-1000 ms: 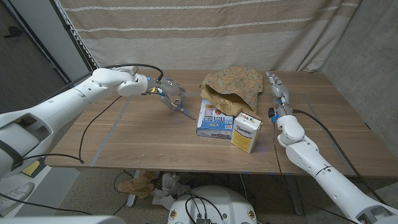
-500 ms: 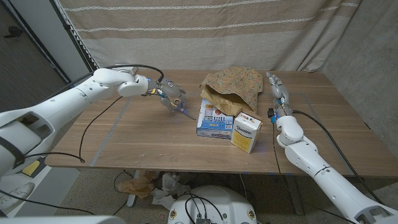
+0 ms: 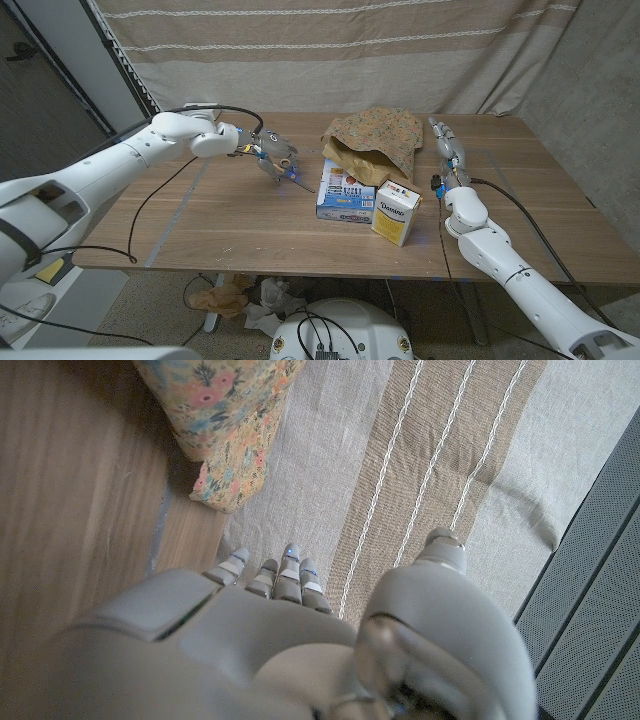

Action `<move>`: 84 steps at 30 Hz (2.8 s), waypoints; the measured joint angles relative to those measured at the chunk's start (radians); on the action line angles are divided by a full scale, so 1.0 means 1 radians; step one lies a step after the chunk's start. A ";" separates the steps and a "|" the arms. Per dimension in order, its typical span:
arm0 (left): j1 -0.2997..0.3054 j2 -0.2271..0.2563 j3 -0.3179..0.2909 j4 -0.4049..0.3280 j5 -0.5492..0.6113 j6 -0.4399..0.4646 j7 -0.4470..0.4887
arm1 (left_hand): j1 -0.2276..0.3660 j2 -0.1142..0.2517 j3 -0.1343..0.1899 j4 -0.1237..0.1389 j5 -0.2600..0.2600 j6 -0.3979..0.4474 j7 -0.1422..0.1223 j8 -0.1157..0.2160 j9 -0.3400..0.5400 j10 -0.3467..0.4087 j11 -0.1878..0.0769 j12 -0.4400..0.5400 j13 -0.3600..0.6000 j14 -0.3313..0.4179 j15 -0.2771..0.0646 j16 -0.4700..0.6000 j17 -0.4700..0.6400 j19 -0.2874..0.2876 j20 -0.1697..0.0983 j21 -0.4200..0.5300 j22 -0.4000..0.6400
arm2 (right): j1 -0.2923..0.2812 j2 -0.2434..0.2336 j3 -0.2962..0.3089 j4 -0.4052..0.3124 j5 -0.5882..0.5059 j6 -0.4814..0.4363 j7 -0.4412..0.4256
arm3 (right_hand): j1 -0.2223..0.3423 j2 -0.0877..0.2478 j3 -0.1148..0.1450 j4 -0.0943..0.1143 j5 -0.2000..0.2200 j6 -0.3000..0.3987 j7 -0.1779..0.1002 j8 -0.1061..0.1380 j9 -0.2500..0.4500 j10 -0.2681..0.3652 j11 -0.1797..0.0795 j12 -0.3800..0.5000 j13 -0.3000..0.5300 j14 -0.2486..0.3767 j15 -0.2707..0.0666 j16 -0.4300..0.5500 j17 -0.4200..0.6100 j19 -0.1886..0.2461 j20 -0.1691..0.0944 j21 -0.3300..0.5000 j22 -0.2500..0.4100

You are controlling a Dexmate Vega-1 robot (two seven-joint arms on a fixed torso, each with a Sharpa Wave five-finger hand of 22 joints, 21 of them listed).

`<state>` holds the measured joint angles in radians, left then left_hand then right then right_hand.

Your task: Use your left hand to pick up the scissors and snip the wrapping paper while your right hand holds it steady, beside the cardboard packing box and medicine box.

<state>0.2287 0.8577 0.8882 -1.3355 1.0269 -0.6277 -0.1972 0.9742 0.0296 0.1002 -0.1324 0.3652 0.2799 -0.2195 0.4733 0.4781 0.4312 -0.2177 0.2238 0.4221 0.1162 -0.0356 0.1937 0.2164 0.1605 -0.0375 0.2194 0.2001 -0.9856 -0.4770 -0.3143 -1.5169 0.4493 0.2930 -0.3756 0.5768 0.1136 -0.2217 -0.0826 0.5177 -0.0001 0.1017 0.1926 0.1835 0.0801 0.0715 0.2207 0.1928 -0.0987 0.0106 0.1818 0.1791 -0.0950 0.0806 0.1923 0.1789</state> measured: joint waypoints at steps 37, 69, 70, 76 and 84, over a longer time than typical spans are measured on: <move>-0.026 -0.038 0.045 0.088 -0.023 -0.004 0.033 | 0.013 0.013 0.004 -0.004 -0.026 0.000 0.000 0.008 0.000 0.000 0.000 0.000 -0.005 0.004 -0.004 0.000 0.000 0.015 -0.004 0.008 0.000 | 0.026 0.012 -0.015 0.037 0.000 -0.004 -0.001 | 0.000 0.000 -0.004 0.004 -0.004 0.000 0.000 0.000 0.000 -0.013 0.005 0.000 -0.002 -0.041 0.009 -0.008 0.000 -0.029 -0.004 -0.004 0.000; -0.050 -0.057 0.076 0.134 -0.027 -0.007 0.057 | 0.075 0.064 0.036 -0.019 -0.064 0.019 0.000 0.030 0.007 0.023 -0.005 0.007 -0.010 0.022 -0.004 0.007 -0.003 0.025 -0.004 0.014 0.000 | 0.023 0.015 -0.016 0.029 -0.001 -0.014 -0.014 | -0.005 0.005 -0.004 0.004 -0.004 0.000 0.000 0.000 0.000 -0.013 0.005 0.000 -0.002 -0.048 0.012 -0.008 0.000 -0.034 0.002 -0.004 0.000; -0.050 -0.057 0.077 0.135 -0.027 -0.007 0.057 | 0.075 0.064 0.036 -0.019 -0.064 0.019 0.000 0.030 0.007 0.023 -0.005 0.007 -0.010 0.023 -0.006 0.007 -0.003 0.025 -0.004 0.014 0.000 | 0.023 0.015 -0.016 0.029 -0.001 -0.014 -0.014 | -0.005 0.005 -0.004 0.004 -0.004 0.000 0.000 0.000 0.000 -0.013 0.005 0.000 -0.002 -0.048 0.012 -0.008 0.000 -0.034 0.002 -0.004 0.000; -0.057 -0.064 0.086 0.152 -0.027 -0.011 0.061 | 0.084 0.074 0.044 -0.019 -0.075 0.029 0.000 0.030 0.007 0.029 0.000 0.007 -0.008 0.029 0.000 0.007 -0.003 0.029 0.000 0.014 0.000 | 0.023 0.016 -0.016 0.030 -0.002 -0.014 -0.016 | -0.005 0.005 -0.004 0.004 -0.004 0.000 0.000 0.000 0.000 -0.013 0.005 0.000 -0.002 -0.054 0.018 -0.008 0.000 -0.034 0.002 -0.004 0.000; -0.065 -0.073 0.097 0.173 -0.028 -0.026 0.081 | 0.084 0.074 0.044 -0.019 -0.084 0.029 0.000 0.031 0.014 0.032 -0.004 0.014 -0.007 0.029 0.000 0.007 -0.003 0.029 0.000 0.014 0.000 | 0.025 0.019 -0.018 0.036 -0.004 -0.014 -0.018 | -0.005 0.005 -0.004 0.004 -0.004 0.000 0.000 0.000 0.000 -0.012 0.005 0.000 -0.002 -0.054 0.018 -0.008 0.000 -0.034 0.002 -0.004 0.000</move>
<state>0.1632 0.7850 0.9848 -1.1629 0.9991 -0.6536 -0.1162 1.0584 0.1033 0.1446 -0.1518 0.2809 0.3090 -0.2197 0.5040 0.4916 0.4636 -0.2215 0.2383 0.4154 0.1450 -0.0358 0.2005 0.2138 0.1892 -0.0377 0.2330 0.2001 -0.9603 -0.4580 -0.3324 -1.4805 0.4453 0.2789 -0.3934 0.5714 0.1189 -0.2258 -0.0785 0.5140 -0.0001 0.1017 0.1926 0.1835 0.0676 0.0768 0.2208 0.1909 -0.1525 0.0285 0.1739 0.1791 -0.1287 0.0823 0.1885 0.1789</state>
